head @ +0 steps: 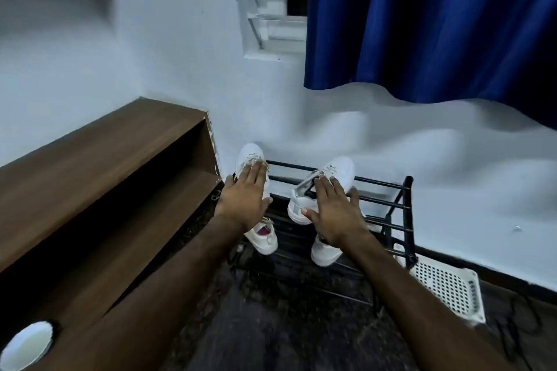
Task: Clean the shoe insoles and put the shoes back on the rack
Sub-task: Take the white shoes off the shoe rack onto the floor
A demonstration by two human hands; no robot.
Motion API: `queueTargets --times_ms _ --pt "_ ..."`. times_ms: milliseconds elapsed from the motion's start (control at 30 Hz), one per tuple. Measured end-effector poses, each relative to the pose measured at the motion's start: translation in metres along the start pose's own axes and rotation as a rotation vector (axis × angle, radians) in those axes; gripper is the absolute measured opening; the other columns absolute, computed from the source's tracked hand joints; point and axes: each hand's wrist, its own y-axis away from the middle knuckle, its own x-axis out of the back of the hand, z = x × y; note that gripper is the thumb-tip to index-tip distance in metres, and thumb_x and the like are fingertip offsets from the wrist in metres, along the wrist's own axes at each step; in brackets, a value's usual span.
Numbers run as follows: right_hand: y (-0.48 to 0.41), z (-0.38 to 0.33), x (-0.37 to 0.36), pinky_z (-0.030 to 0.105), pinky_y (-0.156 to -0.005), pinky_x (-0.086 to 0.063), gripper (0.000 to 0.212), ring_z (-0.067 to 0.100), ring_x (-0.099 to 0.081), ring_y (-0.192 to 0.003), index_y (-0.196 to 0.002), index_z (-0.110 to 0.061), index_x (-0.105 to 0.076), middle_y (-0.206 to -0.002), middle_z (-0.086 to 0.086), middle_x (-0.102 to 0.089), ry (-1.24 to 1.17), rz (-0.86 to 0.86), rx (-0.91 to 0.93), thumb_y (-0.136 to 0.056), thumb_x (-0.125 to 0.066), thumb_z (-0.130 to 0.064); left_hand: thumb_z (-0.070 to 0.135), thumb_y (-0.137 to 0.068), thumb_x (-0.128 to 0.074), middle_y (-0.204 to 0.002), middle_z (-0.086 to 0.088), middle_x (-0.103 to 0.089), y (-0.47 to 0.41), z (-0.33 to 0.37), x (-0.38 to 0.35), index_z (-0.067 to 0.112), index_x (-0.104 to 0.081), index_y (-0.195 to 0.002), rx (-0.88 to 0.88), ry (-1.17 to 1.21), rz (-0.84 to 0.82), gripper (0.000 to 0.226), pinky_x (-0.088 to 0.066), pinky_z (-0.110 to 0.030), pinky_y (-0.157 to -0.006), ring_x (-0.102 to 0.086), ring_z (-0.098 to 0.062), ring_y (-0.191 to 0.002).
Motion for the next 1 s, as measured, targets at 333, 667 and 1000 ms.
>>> queueTargets --times_ms 333,667,1000 --pt "-0.035 0.010 -0.106 0.061 -0.113 -0.015 0.061 0.017 -0.020 -0.143 -0.146 -0.016 -0.026 -0.153 0.000 -0.028 0.046 0.218 0.059 -0.095 -0.046 -0.044 0.039 -0.095 -0.043 -0.160 -0.003 -0.012 -0.023 -0.010 -0.109 0.011 -0.012 -0.152 0.087 -0.090 0.091 0.070 -0.032 -0.047 -0.107 -0.016 -0.021 -0.146" --pt "-0.063 0.002 -0.132 0.059 -0.107 -0.025 0.064 0.024 -0.037 -0.131 -0.139 -0.018 -0.037 -0.135 0.003 -0.050 -0.016 0.293 -0.024 -0.090 -0.048 -0.056 0.037 -0.087 -0.057 -0.156 -0.005 -0.020 -0.046 -0.013 -0.148 0.011 -0.018 -0.147 0.217 0.110 0.132 0.076 -0.042 -0.049 -0.097 -0.028 -0.027 -0.138" --pt "-0.030 0.010 -0.154 0.031 -0.055 -0.039 0.034 0.021 -0.055 -0.068 -0.083 -0.027 -0.035 -0.078 0.003 -0.054 -0.310 0.543 0.258 -0.070 -0.050 0.001 0.029 -0.079 -0.072 -0.111 0.004 -0.059 -0.016 -0.002 -0.141 0.021 -0.051 -0.104 0.182 0.178 0.371 0.034 -0.042 -0.036 -0.063 -0.047 -0.025 -0.109"
